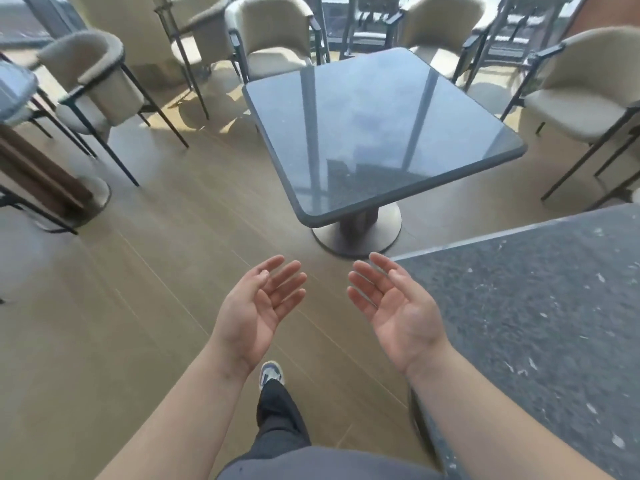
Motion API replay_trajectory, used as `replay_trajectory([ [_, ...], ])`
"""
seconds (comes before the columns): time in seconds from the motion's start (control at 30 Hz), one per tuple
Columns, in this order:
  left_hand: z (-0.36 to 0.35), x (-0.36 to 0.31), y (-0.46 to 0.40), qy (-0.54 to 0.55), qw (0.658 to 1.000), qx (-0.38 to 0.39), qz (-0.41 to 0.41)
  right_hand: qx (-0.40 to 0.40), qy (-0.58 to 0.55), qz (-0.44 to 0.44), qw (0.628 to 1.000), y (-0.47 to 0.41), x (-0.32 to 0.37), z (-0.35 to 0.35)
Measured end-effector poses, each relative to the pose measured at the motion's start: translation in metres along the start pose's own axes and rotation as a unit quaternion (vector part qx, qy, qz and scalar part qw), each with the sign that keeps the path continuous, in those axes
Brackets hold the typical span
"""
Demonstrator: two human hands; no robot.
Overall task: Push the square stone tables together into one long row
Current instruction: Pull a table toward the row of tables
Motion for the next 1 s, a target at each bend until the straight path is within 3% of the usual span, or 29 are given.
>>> replay_trajectory([
  [0.23,0.069,-0.099,-0.1,0.002,0.999,-0.006,0.035,-0.039,0.046,-0.024,0.998,-0.101,-0.083,-0.08],
  [0.4,0.086,-0.141,-0.164,-0.024,0.996,-0.004,0.088,-0.102,0.036,-0.035,0.993,-0.15,-0.127,-0.099],
  [0.67,0.076,-0.124,-0.269,-0.036,0.975,-0.035,0.216,-0.268,0.003,-0.07,0.961,-0.22,-0.17,-0.041],
  [1.0,0.075,-0.073,-0.396,-0.075,0.914,-0.169,0.362,-0.45,0.02,-0.148,0.88,-0.305,-0.208,0.058],
])
Point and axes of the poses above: each hand's wrist, its own y-axis away from the middle knuckle, its own z-axis out of the back of the hand, x = y × z, the point moved 9 cm from there along -y, towards the middle knuckle, and after that the axes turned 14 degrees about z, right-handed, at the moved point
